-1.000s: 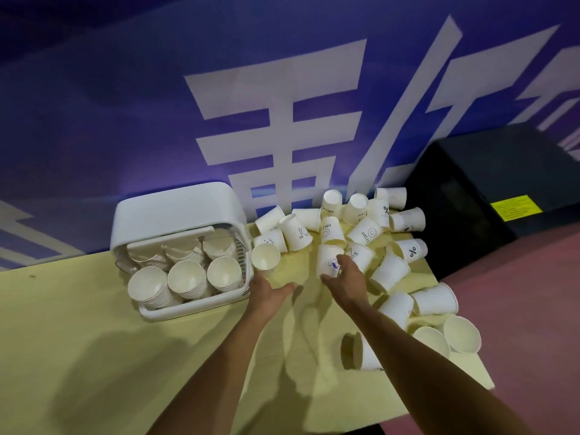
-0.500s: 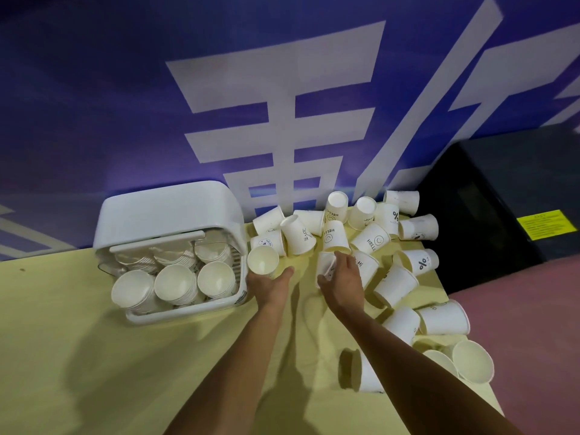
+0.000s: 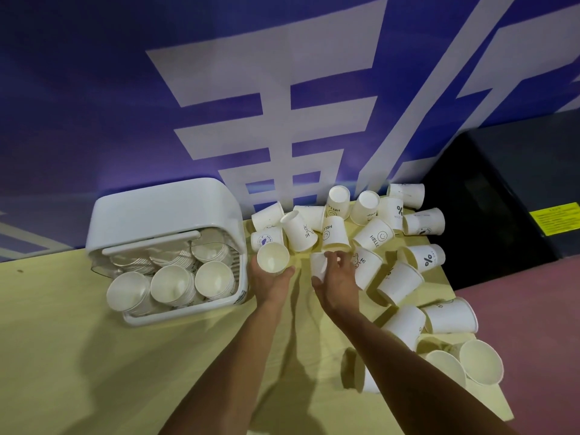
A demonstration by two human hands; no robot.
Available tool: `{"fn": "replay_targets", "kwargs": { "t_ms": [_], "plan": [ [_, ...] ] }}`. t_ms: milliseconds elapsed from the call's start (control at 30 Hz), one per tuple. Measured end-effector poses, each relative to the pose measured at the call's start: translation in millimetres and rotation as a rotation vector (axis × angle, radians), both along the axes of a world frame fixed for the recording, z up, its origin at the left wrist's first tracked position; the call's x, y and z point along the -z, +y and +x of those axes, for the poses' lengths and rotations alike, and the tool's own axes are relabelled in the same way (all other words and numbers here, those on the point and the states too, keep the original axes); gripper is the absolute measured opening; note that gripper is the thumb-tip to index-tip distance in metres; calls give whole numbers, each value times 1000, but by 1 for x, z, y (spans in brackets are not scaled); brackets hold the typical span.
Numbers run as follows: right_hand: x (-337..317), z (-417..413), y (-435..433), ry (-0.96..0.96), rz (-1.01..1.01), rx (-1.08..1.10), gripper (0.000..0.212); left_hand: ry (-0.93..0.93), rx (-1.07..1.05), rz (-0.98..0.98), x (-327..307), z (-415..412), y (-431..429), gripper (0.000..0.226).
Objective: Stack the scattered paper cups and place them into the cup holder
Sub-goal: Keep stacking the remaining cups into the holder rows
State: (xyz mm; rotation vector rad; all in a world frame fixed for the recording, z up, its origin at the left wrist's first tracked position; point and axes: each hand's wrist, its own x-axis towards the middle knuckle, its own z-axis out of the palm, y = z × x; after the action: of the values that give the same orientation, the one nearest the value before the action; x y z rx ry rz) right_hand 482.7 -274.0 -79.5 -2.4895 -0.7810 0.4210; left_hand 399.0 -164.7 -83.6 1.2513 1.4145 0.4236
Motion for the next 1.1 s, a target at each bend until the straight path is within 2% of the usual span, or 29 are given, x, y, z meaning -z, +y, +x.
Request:
{"fn": "replay_targets", "kwargs": {
  "t_ms": [100,200,367,533,667,800,933,1100],
  "plan": [
    [5,-3,-1,-11,7,-2,50,30,38,19,-4,0,1,79],
    [17,-5,-5,-25,30,-7,78,41,91,-3,-7,-3,-2,77],
    [5,-8,-5,64,37,35,64,48,173,6,-9,-21,-8,69],
    [5,-24,0,149,28,88,78,-3,156,-28,-21,-40,-10,54],
    [8,-35,0,244,12,110,83,-9,222,-7,-27,-58,-13,58],
    [-1,-40,2,263,29,104,87,-67,182,-27,-33,-80,-15,67],
    [-19,-48,11,282,100,88,93,-71,183,-3,-47,-102,-14,57],
    [-48,-61,32,323,213,44,95,-57,211,43,-63,-132,0,58]
  ]
}}
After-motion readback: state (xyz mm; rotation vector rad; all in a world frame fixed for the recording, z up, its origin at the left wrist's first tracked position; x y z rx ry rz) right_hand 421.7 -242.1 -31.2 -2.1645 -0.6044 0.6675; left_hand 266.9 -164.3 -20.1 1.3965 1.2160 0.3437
